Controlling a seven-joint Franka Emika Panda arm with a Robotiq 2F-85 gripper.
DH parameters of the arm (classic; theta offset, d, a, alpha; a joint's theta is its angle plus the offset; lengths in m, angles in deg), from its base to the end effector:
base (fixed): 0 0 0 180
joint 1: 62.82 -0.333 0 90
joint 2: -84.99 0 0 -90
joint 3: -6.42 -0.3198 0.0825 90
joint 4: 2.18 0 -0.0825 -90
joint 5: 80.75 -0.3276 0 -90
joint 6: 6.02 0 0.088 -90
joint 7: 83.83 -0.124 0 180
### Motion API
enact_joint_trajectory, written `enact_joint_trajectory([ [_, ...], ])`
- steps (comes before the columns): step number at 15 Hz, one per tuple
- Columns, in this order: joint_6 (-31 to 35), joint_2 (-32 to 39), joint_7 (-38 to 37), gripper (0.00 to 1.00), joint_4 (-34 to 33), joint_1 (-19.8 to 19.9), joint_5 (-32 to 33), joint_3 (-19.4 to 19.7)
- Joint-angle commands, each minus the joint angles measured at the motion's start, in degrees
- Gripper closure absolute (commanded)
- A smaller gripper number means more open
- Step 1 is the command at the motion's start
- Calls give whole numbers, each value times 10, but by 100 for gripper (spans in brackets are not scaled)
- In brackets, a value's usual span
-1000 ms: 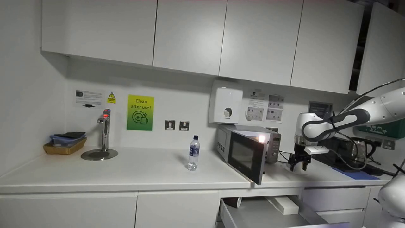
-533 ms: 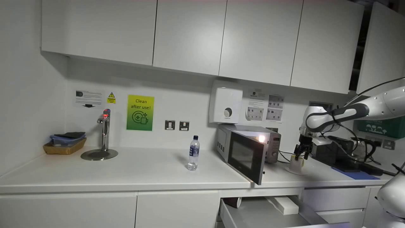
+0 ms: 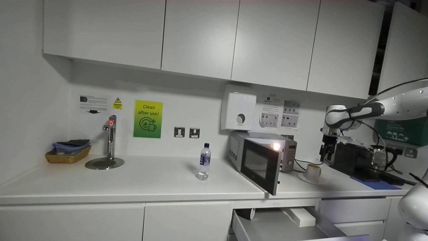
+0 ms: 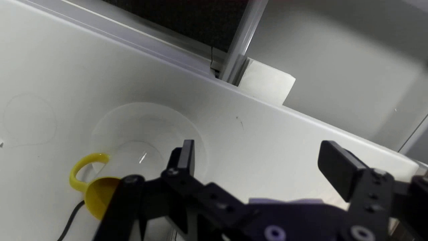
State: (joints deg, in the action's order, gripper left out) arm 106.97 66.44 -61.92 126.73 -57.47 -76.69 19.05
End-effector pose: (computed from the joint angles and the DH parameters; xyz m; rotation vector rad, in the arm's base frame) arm 0.3835 -0.1381 0.5024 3.1271 0.1639 0.0602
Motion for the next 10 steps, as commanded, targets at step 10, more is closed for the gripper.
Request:
enact_joint_trajectory([
  [10, -29, 35, 18, 0, -43, 5, 1, -3],
])
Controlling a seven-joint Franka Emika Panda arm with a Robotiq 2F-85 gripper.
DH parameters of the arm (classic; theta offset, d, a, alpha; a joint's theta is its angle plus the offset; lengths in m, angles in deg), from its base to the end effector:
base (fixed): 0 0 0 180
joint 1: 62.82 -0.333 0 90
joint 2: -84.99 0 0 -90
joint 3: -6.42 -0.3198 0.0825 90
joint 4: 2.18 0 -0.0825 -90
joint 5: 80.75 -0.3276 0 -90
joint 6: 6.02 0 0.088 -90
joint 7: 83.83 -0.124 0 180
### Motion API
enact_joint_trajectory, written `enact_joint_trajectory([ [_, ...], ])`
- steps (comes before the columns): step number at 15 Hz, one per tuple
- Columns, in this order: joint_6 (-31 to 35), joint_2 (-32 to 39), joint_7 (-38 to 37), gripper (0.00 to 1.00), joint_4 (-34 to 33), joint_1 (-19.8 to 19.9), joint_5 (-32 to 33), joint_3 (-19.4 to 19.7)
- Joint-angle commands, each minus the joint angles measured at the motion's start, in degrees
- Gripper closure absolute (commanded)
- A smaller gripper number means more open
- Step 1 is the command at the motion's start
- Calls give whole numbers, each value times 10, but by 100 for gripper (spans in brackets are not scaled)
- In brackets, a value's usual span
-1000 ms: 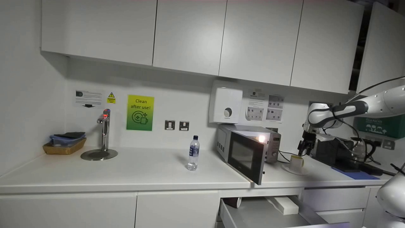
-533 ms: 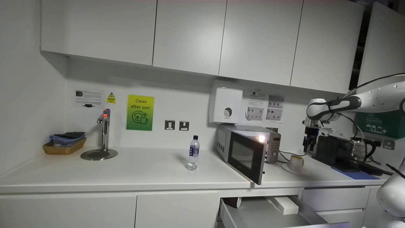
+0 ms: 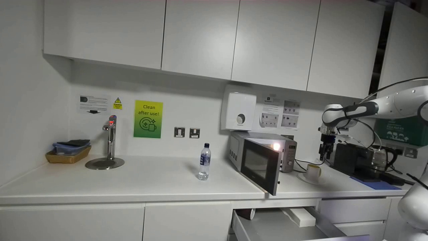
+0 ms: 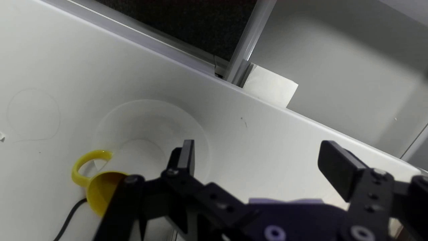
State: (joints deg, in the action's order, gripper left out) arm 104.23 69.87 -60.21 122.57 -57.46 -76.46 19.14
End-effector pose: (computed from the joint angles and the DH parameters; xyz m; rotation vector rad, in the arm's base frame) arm 0.3981 -0.1438 0.5048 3.1211 0.2028 0.0008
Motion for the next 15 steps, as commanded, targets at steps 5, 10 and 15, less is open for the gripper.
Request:
enact_joint_trajectory([
  [5, 0, 4, 13, 0, -3, 4, -2, -2],
  [10, -9, 54, 130, 0, -52, 4, -46, 30],
  [15, -13, 119, 210, 0, -109, 23, -132, 51],
])
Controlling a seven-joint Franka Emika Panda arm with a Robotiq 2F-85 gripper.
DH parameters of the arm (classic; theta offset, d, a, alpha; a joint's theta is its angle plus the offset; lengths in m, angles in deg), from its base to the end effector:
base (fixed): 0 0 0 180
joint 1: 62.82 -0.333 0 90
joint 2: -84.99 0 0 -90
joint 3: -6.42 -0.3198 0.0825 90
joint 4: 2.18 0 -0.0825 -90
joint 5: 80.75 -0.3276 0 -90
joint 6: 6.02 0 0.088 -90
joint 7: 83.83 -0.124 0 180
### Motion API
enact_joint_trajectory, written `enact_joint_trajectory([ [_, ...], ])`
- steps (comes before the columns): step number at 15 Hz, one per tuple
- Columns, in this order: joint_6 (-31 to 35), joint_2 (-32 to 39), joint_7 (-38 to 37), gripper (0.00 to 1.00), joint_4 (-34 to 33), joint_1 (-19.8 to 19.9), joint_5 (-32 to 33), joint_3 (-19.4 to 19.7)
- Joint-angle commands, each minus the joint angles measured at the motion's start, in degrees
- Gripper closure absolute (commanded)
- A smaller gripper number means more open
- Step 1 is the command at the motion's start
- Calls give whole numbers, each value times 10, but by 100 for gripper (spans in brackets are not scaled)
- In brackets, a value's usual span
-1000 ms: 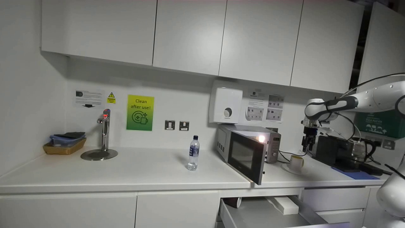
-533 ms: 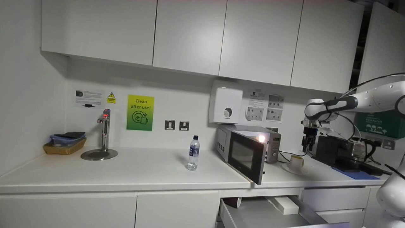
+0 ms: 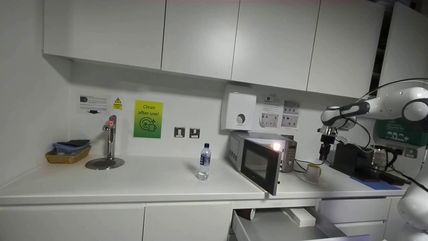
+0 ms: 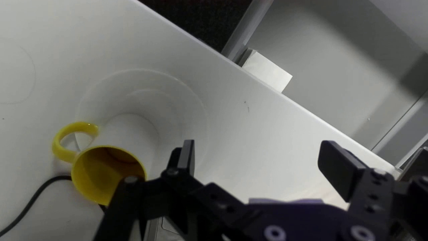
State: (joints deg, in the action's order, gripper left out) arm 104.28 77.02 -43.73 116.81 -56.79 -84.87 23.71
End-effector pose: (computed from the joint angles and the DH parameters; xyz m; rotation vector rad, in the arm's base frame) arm 0.4230 -0.1814 0.4930 -3.0108 -0.4095 -0.0615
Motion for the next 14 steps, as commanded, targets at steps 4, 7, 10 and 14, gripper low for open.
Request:
enact_joint_trajectory([
  [4, -15, 94, 74, 0, -84, 40, -98, 0],
  [7, -18, 126, 112, 0, -113, 56, -99, -6],
  [10, -35, 156, 162, 0, -152, 73, -79, -10],
  [14, -56, 183, 243, 0, -208, 97, -76, -14],
])
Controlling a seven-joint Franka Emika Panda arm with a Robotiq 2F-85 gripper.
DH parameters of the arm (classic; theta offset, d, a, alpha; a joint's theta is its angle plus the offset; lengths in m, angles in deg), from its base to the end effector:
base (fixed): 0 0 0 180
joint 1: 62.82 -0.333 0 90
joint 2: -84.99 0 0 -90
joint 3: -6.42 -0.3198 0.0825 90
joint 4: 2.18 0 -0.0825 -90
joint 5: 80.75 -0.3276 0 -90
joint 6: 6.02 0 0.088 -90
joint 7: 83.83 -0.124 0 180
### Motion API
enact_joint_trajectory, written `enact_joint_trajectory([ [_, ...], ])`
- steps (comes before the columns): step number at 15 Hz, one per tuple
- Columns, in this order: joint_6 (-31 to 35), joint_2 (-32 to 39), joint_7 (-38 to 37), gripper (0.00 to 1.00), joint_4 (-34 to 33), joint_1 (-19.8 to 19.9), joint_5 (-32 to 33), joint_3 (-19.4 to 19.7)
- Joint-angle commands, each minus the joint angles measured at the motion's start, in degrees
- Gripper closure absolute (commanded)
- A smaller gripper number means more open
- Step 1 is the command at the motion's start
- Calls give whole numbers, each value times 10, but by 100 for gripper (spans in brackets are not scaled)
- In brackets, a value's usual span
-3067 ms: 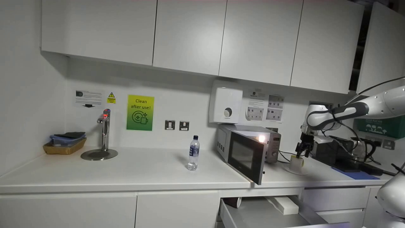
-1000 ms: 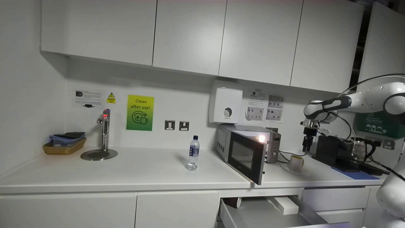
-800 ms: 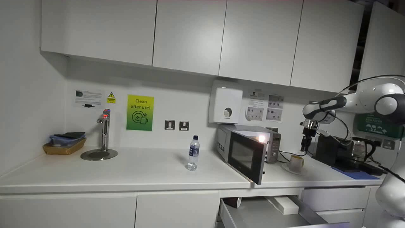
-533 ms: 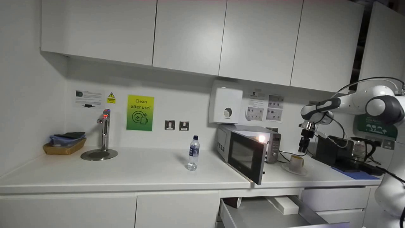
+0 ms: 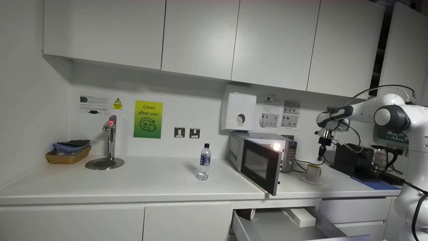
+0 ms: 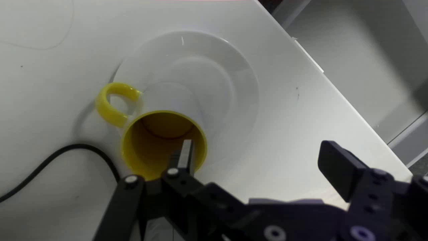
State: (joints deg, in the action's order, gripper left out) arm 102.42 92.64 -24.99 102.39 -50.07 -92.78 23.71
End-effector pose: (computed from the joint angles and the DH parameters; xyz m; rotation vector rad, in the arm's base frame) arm 0.4787 -0.2475 0.4661 -2.9172 -0.6394 -0.1025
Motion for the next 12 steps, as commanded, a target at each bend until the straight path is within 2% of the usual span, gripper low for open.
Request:
enact_joint_trajectory([
  [1, -42, 35, 71, 0, -81, 36, 0, -15],
  [4, -49, 53, 87, 0, -123, 46, 23, -15],
  [5, -19, 30, 71, 0, -74, 43, 9, -20],
  [12, -20, 36, 71, 0, -78, 45, 10, -25],
])
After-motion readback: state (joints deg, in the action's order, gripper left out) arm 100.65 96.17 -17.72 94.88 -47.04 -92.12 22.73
